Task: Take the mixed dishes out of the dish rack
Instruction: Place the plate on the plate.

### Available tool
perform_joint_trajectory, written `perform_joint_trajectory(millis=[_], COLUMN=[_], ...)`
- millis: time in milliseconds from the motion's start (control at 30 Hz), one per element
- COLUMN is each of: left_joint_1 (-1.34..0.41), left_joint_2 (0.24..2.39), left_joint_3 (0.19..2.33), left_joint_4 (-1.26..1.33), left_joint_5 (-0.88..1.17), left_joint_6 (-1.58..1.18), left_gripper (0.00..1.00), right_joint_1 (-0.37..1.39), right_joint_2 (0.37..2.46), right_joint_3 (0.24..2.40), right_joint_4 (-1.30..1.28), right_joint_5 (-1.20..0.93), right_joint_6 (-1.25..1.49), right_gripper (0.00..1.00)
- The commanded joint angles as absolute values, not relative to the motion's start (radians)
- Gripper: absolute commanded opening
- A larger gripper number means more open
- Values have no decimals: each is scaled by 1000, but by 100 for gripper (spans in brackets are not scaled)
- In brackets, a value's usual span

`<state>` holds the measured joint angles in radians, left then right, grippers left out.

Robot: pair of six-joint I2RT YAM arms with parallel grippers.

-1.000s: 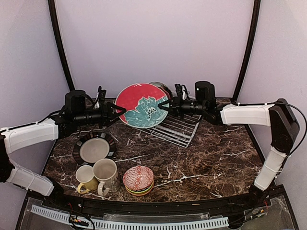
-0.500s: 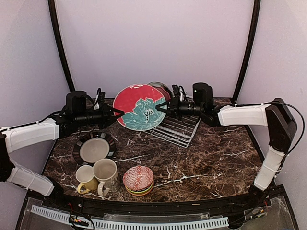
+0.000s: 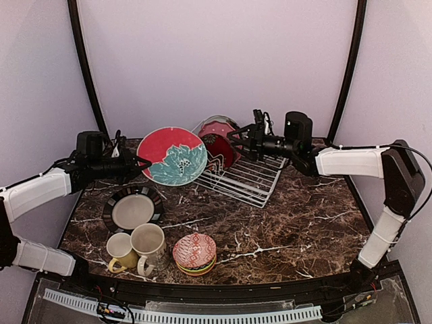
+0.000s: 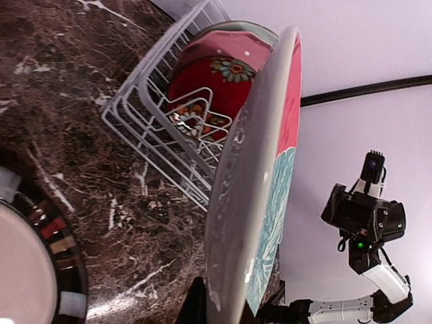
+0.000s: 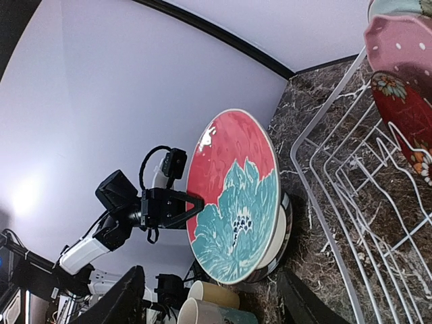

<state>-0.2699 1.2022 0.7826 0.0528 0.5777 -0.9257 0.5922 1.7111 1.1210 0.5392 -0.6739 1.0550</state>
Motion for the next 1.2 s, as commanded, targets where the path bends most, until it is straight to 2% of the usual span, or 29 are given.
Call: perform_joint_trajectory(millis=[0, 133, 267, 600, 867, 1033, 1167], left_joint_1=[-144, 29, 131, 147, 148, 148, 149], left_joint_2=[1066, 1048, 1062, 964, 960, 975, 956], left_joint_3=[798, 818, 793, 590, 537, 497, 456], left_joint_4=[-66, -284, -370, -316, -287, -267, -259], left_joint_5=[656, 660, 699, 603, 545, 510, 468], left_joint_6=[-808, -651, -570, -643, -643, -658, -691], left_gripper=[1, 1, 1, 1, 1, 1, 4], right_joint_1=[552, 520, 498, 488, 482, 482, 482], right_joint_2=[1629, 1562, 1505, 1399, 1388, 1421, 1469], right_joint_3=[1074, 1041, 1028, 1035, 1032, 1051, 1096], right_joint_4=[562, 498, 427, 278, 239, 205, 165], right_joint_5=[-662, -624, -590, -485, -461, -436, -429], right_joint_6=[1001, 934, 877, 729, 690, 673, 649], right_gripper=[65, 67, 68, 77, 82, 95, 97])
